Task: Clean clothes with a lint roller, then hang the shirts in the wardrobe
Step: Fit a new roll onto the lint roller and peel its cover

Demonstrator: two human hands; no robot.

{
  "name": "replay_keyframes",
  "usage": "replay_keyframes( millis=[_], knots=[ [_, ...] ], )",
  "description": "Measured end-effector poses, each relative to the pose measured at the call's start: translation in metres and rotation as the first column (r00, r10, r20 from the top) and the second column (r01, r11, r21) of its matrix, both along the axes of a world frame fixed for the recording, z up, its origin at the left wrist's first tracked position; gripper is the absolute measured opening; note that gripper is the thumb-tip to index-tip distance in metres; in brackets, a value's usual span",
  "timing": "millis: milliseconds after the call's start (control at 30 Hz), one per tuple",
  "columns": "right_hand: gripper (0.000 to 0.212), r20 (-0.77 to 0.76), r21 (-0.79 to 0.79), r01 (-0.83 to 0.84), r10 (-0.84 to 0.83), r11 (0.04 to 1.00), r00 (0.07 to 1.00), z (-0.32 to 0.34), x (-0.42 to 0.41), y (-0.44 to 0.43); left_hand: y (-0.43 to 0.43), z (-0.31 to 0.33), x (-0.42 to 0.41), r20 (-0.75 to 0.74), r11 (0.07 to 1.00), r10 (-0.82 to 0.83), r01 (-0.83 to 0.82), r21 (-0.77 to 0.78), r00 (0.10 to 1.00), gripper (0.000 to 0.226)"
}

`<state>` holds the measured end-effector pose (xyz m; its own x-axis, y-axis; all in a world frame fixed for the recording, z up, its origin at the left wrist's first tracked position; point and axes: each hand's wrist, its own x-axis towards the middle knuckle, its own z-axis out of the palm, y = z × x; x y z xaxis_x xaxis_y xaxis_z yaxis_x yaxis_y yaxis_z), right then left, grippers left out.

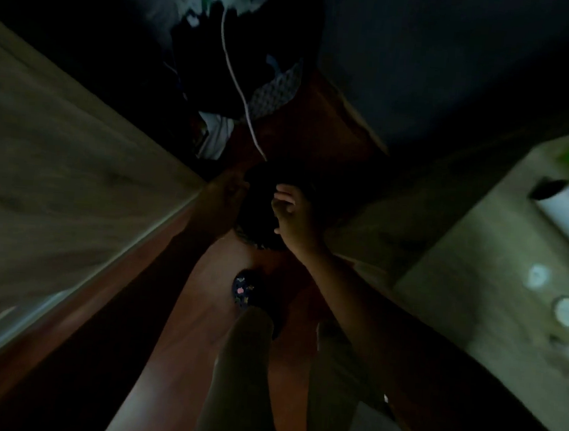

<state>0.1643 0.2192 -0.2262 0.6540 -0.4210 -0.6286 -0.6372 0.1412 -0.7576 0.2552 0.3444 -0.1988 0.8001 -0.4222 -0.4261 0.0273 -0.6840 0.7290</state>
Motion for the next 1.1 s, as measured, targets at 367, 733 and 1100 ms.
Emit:
replay_keyframes(
  millis=[367,733,1100],
  knots=[
    [0.021,0.269,-0.430,0.223,-0.111,0.875,0.957,0.197,-0.152,-0.153,-0.169,0.157,-0.093,0.322,0.908,-0.282,0.360,-0.215,0.904,0.030],
    [0.027,0.008,-0.669,0.147,-0.190,0.729,0.982,0.172,-0.312,-0.240,-0.329,0.155,-0.204,0.444,0.626,-0.731,0.768,0.135,0.518,0.054],
    [0.038,-0.107,-0.766,-0.170,0.138,0.619,0.985,0.137,-0.302,-0.239,-0.351,0.139,-0.211,0.368,0.585,-0.810,0.674,0.450,0.457,0.052]
  ],
)
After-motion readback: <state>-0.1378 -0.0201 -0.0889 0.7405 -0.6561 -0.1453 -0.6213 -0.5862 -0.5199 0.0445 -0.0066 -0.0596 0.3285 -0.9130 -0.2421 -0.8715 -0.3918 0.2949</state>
